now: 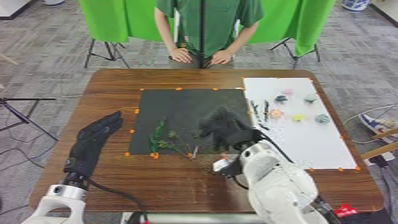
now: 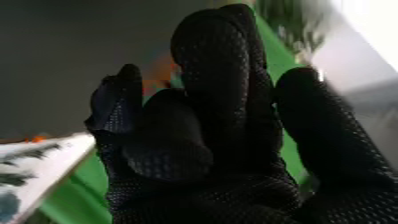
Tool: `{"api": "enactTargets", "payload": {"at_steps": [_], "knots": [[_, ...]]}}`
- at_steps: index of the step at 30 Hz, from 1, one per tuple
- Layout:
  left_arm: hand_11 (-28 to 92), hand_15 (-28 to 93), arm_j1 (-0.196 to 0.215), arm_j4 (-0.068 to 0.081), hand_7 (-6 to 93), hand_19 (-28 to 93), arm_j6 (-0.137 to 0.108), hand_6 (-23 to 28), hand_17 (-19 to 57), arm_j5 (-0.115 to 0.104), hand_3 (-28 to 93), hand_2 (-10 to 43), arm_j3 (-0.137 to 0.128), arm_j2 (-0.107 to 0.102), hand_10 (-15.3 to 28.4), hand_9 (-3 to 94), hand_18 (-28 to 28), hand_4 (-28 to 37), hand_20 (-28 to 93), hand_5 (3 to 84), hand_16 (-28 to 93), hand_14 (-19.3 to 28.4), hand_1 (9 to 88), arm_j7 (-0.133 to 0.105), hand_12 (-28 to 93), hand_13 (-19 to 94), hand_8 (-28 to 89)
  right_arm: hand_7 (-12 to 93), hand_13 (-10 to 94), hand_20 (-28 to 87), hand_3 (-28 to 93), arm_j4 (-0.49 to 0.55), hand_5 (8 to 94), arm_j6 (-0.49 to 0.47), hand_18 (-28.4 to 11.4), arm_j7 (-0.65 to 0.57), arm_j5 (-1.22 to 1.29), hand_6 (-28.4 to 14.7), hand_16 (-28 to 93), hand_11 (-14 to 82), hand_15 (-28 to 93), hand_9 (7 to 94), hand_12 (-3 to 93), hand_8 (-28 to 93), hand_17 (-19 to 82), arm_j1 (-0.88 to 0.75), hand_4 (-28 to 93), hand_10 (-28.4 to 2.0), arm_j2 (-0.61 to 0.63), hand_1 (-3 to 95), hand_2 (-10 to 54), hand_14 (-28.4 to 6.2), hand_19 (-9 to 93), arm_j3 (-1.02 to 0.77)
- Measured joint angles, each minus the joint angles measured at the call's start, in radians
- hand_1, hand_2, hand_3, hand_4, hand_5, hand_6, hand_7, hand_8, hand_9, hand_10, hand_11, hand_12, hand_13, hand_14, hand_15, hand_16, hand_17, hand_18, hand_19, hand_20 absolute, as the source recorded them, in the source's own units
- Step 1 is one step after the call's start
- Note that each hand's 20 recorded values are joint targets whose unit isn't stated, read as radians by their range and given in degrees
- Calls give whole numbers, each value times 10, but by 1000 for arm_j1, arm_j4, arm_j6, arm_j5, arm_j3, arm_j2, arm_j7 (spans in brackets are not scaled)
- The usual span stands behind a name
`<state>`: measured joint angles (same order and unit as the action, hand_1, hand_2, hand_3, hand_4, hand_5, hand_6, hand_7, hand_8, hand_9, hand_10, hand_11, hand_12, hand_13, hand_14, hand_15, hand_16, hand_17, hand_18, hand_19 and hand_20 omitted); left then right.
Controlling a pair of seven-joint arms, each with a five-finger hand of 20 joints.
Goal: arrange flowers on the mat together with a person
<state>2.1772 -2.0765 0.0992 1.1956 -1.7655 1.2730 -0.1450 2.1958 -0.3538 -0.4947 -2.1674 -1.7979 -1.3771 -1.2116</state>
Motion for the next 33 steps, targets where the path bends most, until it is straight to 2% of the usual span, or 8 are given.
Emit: {"api": "enactTargets", "payload": {"at_steps": [5, 11, 22, 33], "knots": [[95, 64, 0, 0, 91, 45, 3, 35, -8, 0, 631, -91, 0, 2, 115, 398, 134, -163, 180, 428, 67, 156, 263, 0, 160, 272, -43, 96, 868, 468, 671, 33, 764, -173, -279, -116, 122, -23, 366, 467, 762, 937, 214, -101, 422, -45, -132, -115, 46, 279, 242, -99, 859, -25], [95, 64, 0, 0, 90, 45, 7, 35, -8, 0, 631, -91, 0, 5, 115, 397, 133, -164, 180, 427, 68, 156, 262, 1, 160, 273, -43, 90, 868, 461, 667, 1, 729, -268, -283, -157, 218, -27, 368, 486, 776, 937, 205, -103, 425, -45, -132, -115, 43, 271, 252, -102, 868, -26], [94, 64, -2, 1, 90, 44, 11, 36, -8, 0, 631, -91, 3, 8, 115, 397, 133, -163, 179, 426, 67, 156, 261, 1, 160, 272, -42, 93, 867, 453, 669, -79, 724, -264, -283, -164, 256, -27, 365, 490, 778, 937, 203, -103, 426, 50, -129, -116, 16, 262, 256, -102, 871, 32], [94, 64, -8, 3, 90, 46, 16, 35, -8, 0, 632, -91, 6, 10, 115, 397, 134, -163, 179, 426, 68, 156, 262, 3, 160, 272, -42, 97, 867, 452, 680, -134, 733, -229, -283, -119, 214, -24, 364, 493, 781, 937, 202, -104, 426, 92, -124, -118, -4, 256, 248, -104, 871, 58]]}}
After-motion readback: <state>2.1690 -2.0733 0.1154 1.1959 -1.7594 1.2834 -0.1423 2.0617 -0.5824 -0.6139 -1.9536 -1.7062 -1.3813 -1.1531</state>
